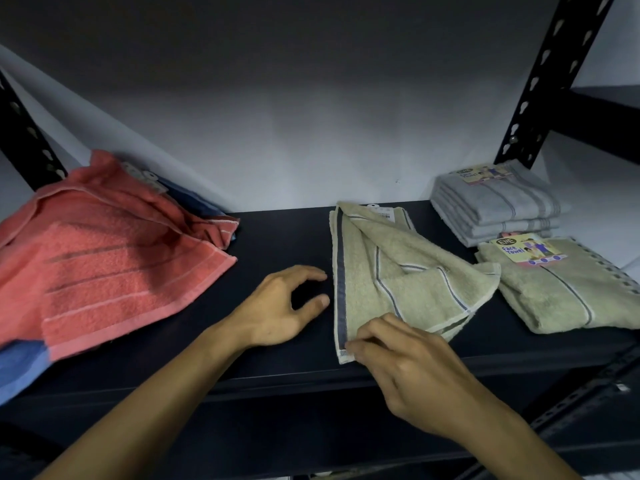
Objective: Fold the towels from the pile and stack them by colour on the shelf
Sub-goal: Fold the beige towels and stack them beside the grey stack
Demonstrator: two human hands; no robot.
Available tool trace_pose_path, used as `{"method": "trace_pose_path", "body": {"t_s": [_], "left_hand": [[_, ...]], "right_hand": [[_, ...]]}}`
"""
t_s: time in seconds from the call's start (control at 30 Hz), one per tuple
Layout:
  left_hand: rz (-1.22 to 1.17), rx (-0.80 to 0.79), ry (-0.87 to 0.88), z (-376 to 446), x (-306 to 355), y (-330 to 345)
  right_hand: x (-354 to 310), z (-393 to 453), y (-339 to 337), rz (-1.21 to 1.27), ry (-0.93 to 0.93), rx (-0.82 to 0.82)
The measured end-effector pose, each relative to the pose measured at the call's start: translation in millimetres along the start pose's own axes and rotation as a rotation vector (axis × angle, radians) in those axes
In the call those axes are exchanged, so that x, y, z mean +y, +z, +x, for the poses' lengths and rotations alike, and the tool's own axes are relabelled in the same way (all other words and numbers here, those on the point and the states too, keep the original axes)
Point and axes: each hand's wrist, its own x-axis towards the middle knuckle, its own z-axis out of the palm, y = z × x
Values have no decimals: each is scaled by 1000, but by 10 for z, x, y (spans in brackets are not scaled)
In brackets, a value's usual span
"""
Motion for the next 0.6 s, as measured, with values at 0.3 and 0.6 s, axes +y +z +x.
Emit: {"method": "trace_pose_path", "body": {"t_s": [0.3, 0.6], "left_hand": [[373, -300, 54, 705, -3, -29], [550, -314, 6, 939, -227, -52]], "right_hand": [[-27, 160, 170, -99, 86, -96], [43, 74, 293, -78, 78, -181]]}}
